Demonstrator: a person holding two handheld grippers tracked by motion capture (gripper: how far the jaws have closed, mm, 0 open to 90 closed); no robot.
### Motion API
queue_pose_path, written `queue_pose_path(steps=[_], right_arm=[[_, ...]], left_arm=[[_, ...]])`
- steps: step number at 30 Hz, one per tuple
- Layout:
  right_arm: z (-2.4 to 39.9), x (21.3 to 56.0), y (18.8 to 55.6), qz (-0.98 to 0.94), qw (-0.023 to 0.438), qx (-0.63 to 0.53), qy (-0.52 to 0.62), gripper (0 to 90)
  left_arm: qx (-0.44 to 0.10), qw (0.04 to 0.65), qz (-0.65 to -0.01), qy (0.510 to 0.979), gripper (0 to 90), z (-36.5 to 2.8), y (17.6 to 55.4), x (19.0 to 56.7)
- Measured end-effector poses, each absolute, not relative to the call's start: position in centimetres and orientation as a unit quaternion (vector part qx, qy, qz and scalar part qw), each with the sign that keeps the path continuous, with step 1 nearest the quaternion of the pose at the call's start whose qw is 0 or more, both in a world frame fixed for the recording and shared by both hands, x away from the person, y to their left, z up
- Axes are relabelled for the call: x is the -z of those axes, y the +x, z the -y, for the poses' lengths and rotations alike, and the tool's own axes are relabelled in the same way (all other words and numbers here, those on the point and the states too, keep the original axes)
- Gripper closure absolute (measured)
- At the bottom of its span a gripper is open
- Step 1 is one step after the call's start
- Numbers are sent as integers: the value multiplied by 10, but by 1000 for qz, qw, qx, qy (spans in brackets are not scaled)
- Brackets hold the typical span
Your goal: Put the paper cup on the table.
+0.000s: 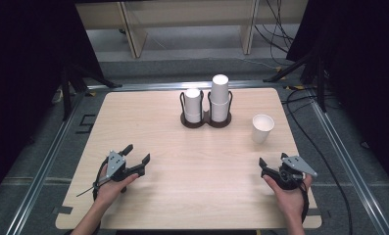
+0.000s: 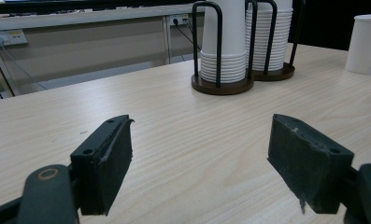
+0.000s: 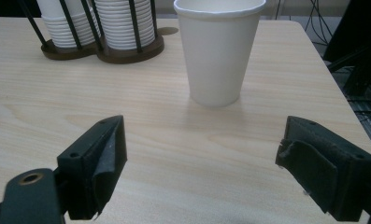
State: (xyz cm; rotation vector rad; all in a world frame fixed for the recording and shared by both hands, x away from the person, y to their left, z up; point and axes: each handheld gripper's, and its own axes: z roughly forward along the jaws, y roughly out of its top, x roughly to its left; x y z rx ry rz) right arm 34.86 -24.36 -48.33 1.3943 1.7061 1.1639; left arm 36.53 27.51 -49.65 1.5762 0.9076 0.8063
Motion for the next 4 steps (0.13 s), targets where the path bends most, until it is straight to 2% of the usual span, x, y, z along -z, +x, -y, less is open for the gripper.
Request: queue_pose_path(steps=[4], right_arm=[[245, 484, 348, -647, 324, -449, 524, 151]], left_arm=[[-339, 547, -382, 663, 215, -273, 366, 497]])
